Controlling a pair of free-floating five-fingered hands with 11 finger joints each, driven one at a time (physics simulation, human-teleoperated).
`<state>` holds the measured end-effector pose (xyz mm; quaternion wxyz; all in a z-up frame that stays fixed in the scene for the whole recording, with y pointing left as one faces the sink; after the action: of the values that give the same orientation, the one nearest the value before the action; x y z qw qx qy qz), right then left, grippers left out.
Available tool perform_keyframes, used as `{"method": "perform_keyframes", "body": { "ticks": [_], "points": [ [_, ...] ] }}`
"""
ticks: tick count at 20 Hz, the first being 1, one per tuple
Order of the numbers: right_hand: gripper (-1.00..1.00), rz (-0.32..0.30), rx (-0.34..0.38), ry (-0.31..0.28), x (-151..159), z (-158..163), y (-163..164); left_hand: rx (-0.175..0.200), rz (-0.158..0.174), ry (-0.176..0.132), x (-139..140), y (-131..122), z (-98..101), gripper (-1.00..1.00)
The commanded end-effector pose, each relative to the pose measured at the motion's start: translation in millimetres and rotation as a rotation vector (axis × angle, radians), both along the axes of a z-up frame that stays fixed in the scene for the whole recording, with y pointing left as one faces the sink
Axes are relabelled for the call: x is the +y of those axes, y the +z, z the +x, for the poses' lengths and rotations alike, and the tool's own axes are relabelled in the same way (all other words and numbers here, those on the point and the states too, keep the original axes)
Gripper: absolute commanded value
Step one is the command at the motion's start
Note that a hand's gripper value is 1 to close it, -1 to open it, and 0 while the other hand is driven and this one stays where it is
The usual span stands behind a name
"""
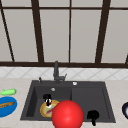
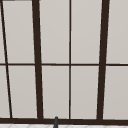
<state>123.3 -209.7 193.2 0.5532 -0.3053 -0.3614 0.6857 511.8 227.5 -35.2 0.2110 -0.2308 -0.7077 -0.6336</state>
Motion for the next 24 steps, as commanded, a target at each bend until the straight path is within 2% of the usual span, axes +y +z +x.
{"method": "perform_keyframes", "body": {
  "ticks": [1, 8, 21, 24],
  "points": [
    [0.00, 0.000, 0.000, 0.000, 0, 0, 0, 0.006, 0.031, 0.000, 3, 22, 0.0, 1.00],
    [0.00, 0.000, 0.000, 0.000, 0, 0, 0, 0.015, 0.039, 0.007, 10, 77, -11.9, 1.00],
    [0.00, 0.000, 0.000, 0.000, 0, 0, 0, 0.011, 0.025, 0.012, 40, 175, -61.7, 1.00],
    [0.00, 0.000, 0.000, 0.000, 0, 0, 0, 0.016, 0.029, 0.014, 48, 195, -78.8, 1.00]
  ]
}}
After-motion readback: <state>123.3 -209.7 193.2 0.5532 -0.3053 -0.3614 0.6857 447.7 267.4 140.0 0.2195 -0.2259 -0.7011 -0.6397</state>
